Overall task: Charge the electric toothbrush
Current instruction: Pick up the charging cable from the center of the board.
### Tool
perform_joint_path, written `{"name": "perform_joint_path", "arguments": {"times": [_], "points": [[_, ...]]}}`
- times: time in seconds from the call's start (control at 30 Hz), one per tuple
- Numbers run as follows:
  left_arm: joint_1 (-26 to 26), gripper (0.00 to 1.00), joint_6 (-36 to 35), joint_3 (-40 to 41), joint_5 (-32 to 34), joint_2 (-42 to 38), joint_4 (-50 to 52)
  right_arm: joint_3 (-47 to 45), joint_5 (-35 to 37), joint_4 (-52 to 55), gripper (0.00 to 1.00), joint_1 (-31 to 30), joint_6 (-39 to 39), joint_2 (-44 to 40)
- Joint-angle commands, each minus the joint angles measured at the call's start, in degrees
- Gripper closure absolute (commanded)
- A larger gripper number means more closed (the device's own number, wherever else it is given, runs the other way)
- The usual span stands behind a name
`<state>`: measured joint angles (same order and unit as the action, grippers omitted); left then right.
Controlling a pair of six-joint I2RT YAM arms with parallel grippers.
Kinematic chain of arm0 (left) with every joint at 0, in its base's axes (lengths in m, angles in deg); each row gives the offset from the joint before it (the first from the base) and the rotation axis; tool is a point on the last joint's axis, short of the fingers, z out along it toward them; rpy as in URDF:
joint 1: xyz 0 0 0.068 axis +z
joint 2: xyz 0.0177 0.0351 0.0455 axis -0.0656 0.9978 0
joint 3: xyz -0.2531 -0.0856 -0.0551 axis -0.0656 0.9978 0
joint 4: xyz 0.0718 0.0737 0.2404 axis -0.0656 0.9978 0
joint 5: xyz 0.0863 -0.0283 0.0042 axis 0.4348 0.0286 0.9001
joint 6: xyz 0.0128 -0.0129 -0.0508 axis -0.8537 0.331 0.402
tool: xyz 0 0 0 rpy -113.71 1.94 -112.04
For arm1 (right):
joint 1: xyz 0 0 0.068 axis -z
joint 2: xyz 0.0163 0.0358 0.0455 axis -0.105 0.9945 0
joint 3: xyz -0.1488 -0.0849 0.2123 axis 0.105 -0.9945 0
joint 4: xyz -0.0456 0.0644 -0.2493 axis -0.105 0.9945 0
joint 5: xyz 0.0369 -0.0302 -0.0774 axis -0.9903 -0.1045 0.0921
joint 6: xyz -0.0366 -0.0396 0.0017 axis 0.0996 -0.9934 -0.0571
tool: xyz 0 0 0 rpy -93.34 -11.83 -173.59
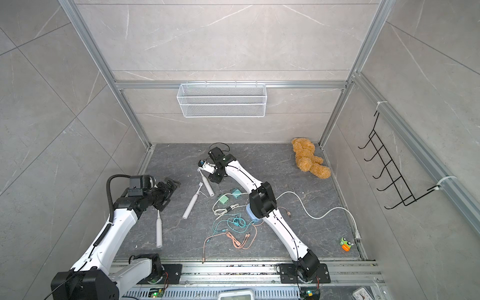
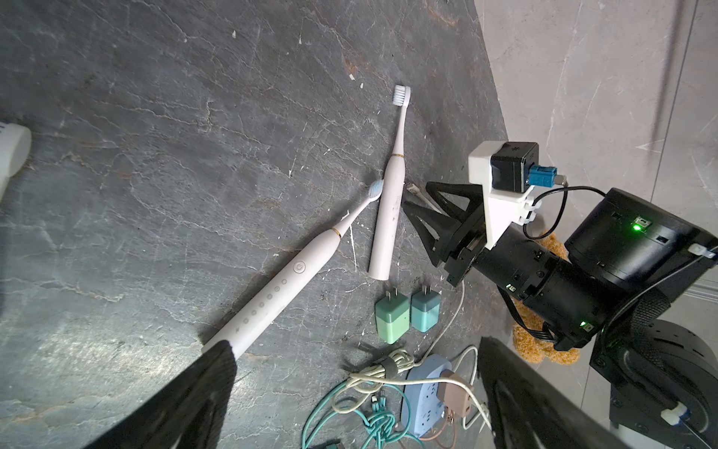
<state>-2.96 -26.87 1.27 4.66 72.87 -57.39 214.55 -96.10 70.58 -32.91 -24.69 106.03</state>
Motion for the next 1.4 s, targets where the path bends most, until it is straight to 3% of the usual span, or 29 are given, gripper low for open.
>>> {"name": "perform_joint_path", "arguments": {"times": [0.0, 0.5, 0.87, 1.37], "points": [[0.1, 0.01, -1.6, 0.2, 0.4, -0.3, 0.5, -0.5, -0.1, 2.0, 0.55, 0.2, -1.3, 1.8], [0.3, 0.01, -1.8, 0.3, 0.2, 0.2, 0.4, -0.9, -1.9, 2.6, 0.84, 0.9, -2.5, 2.3], [0.3, 0.01, -1.8, 0.1, -0.1, 0.7, 0.2, -0.8, -1.2, 1.6, 1.00, 1.0, -1.6, 2.2], [0.3, 0.01, -1.9, 0.3, -0.2, 1.1, 0.0, 0.4, -2.9, 1.1, 0.82, 1.2, 0.0, 3.7]]}}
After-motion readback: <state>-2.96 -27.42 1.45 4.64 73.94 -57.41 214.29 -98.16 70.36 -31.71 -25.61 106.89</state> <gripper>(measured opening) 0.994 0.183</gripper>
